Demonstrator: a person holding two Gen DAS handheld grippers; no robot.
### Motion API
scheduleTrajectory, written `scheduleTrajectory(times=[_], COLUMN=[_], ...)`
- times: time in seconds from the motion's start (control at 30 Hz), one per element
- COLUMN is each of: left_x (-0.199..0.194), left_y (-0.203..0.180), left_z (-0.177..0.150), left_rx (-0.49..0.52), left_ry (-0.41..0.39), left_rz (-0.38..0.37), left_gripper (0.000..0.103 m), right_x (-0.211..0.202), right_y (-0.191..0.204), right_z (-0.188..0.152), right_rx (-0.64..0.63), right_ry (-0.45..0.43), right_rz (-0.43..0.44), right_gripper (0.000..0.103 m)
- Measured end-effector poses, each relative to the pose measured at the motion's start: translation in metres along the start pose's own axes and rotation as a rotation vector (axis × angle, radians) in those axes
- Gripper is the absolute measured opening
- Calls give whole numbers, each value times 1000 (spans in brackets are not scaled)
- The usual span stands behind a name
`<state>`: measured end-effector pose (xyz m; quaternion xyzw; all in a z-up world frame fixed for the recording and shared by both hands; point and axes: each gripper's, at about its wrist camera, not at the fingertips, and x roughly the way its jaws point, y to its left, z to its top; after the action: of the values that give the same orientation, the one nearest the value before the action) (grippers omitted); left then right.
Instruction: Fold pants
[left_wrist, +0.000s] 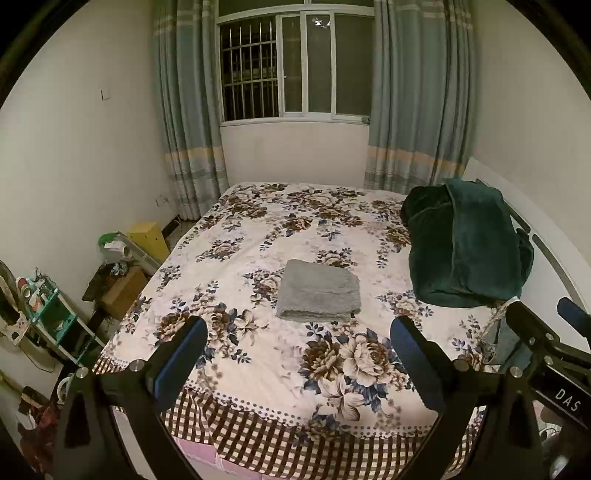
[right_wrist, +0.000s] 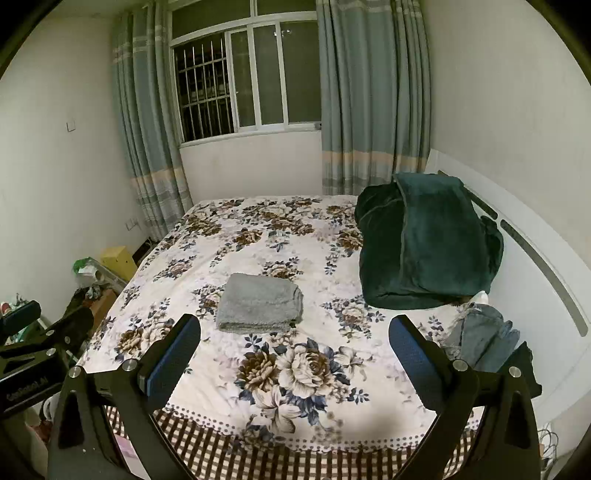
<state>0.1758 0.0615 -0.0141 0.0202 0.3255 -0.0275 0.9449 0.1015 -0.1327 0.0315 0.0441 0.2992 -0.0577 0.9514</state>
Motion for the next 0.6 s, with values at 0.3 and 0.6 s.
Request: scheduleTrajectory(times=[0.3, 0.6], left_x=[-11, -14], left_y=[-1, 0], left_z=[3, 3], left_rx=[8, 8], left_ry=[-7, -13], left_rz=[-12, -16], left_gripper=[102, 102], right_x=[-5, -8], right_y=[-1, -2], right_z=[0, -1], right_rx=[9, 15], right_ry=[1, 3], right_rz=[7, 6], right_gripper=[103, 103])
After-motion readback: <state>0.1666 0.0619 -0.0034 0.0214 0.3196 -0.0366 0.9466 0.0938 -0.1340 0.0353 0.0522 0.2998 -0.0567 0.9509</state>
